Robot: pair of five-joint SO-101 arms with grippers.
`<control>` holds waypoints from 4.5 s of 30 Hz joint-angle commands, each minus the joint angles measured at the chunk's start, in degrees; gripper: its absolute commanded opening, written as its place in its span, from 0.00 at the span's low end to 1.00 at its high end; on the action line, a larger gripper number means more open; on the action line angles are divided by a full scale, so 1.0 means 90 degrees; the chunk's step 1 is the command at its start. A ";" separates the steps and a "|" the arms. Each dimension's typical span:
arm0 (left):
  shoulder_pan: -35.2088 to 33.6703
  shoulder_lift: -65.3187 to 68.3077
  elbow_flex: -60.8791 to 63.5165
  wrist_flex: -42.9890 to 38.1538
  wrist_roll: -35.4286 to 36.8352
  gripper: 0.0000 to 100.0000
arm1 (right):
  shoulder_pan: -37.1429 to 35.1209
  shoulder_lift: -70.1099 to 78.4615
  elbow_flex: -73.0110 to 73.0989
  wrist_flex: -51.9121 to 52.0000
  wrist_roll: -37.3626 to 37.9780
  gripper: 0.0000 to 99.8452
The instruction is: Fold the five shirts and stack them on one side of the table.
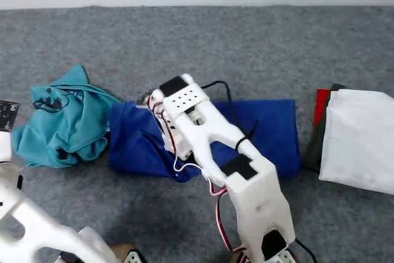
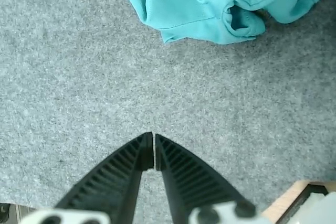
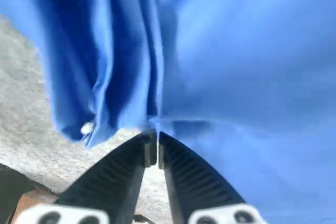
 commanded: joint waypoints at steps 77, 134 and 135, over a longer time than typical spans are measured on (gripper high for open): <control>0.0137 -0.0147 0.0415 -0.0293 -0.0068 0.02 | -0.1060 -0.0523 -0.2081 0.0278 0.0039 0.01; 0.0147 -0.0147 0.0405 -0.0293 -0.0059 0.02 | -0.0542 -0.1226 -0.1133 0.0288 0.0527 0.01; 0.0147 -0.0147 0.0405 -0.0293 -0.0059 0.02 | -0.0698 -0.1372 -0.0938 0.0288 0.0449 0.01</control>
